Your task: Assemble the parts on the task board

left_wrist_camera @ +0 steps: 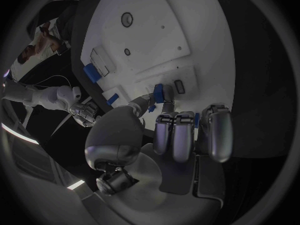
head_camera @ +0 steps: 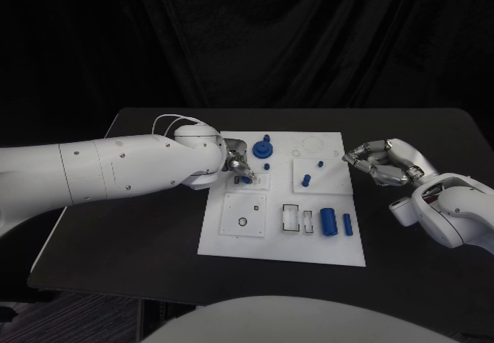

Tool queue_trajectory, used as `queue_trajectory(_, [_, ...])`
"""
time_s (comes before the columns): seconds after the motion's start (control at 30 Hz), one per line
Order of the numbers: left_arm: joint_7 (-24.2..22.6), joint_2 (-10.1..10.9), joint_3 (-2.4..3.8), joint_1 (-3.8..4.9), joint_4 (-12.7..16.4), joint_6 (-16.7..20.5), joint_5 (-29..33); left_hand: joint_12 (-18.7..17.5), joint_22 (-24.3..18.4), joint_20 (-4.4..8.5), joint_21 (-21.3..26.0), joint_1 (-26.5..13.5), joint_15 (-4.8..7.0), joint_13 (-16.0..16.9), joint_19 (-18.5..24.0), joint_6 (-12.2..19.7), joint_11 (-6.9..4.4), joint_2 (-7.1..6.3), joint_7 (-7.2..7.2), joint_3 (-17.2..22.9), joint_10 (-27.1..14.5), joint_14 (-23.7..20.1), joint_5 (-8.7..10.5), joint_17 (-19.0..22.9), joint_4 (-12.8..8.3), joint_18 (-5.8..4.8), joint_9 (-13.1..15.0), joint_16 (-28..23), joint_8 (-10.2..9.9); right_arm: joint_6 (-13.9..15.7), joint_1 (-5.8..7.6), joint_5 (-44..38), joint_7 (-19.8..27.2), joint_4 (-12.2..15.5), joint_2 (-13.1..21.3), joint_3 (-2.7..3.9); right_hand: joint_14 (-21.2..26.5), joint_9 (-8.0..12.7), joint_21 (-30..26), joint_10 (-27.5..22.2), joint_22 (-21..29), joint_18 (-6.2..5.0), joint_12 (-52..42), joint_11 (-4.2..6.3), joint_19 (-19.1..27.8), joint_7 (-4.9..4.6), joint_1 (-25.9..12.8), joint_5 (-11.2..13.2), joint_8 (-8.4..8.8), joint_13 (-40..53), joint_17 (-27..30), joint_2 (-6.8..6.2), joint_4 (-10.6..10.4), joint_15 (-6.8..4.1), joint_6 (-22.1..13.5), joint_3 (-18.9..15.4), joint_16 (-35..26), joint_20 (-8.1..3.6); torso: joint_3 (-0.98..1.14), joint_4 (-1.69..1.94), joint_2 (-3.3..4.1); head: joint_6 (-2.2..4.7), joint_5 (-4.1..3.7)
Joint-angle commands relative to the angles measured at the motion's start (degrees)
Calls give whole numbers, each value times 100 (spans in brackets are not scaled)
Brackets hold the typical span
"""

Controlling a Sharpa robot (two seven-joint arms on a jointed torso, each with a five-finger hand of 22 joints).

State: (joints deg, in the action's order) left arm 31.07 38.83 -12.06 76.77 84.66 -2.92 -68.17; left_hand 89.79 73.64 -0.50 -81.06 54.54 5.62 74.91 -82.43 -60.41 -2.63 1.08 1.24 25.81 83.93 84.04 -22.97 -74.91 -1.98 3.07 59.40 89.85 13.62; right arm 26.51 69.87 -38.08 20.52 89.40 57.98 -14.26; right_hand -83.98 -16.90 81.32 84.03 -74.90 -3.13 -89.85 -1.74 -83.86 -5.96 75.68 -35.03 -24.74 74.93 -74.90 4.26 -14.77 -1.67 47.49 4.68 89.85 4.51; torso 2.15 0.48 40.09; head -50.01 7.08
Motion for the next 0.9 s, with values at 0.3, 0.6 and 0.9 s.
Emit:
queue_trajectory(0.3, [-80,10,-3,-30,19,184,-17,21,-10,19,31,16,49,1509,8,-44,-47,78,-23,60,607,596,-60,-1509,-4,75,-8,15,-14,-52,-13,-22,-109,-3,5,3,-602,-3,-21,597,-1192,73,-15,11,-125,-1,42,-32,-32,1507,-1510,2,-5,-31,-32,27,15,-26,1,1,0,1,-8])
queue_trajectory(0.6, [-84,-18,-3,-58,-11,191,-17,21,-20,19,37,15,49,1509,13,-58,-49,80,-24,67,607,596,-69,-1509,-7,78,-8,15,-13,-77,-13,10,-124,2,-1,3,-602,-3,-19,597,-1193,73,-15,11,-126,-1,49,-37,-38,1507,-1510,3,-1,-31,-34,33,15,-26,-2,4,2,1,-1])
queue_trajectory(0.9, [-93,-9,-3,-108,-4,239,-17,21,-47,20,54,8,50,1509,25,-71,-49,86,-24,75,607,596,-79,-1509,-6,85,-10,15,-14,-77,-12,18,-140,-10,18,4,-602,-3,-19,597,-1193,73,-15,11,-126,-1,49,-37,-38,1507,-1510,3,-1,-31,-34,33,15,-26,-2,2,5,1,-1])
